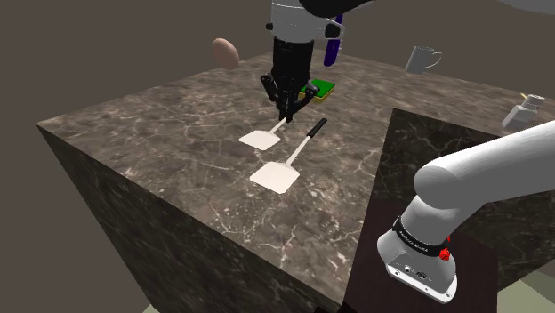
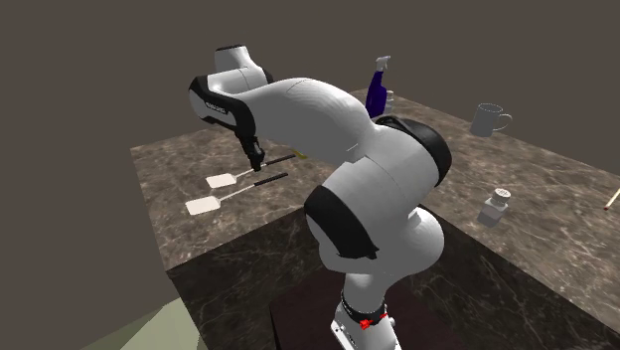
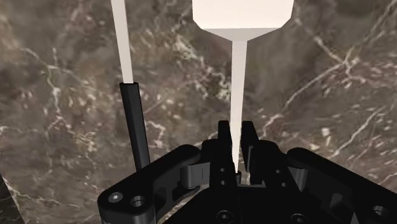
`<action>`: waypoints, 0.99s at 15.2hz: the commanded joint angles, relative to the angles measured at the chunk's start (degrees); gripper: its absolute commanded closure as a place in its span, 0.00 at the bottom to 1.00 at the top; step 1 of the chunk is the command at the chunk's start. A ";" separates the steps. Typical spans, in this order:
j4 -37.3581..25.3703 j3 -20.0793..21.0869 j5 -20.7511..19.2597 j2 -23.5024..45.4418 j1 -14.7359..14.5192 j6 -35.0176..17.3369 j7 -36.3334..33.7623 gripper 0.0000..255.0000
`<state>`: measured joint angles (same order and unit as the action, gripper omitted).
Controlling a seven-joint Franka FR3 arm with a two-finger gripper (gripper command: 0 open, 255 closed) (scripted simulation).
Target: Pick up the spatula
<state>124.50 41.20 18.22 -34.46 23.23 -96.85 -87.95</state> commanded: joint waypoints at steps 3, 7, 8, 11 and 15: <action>-0.06 0.08 -0.03 0.12 0.05 -0.07 -0.04 1.00; -3.25 -0.63 -0.65 0.47 0.36 2.84 -0.18 1.00; -4.08 -0.79 -0.81 0.60 0.45 3.56 -0.22 1.00; -6.62 -1.22 -1.29 1.05 0.73 5.71 -0.37 1.00; -10.18 -1.67 -1.94 1.84 1.14 8.57 -0.62 1.00</action>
<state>115.16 39.66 16.36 -32.66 24.37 -89.11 -88.46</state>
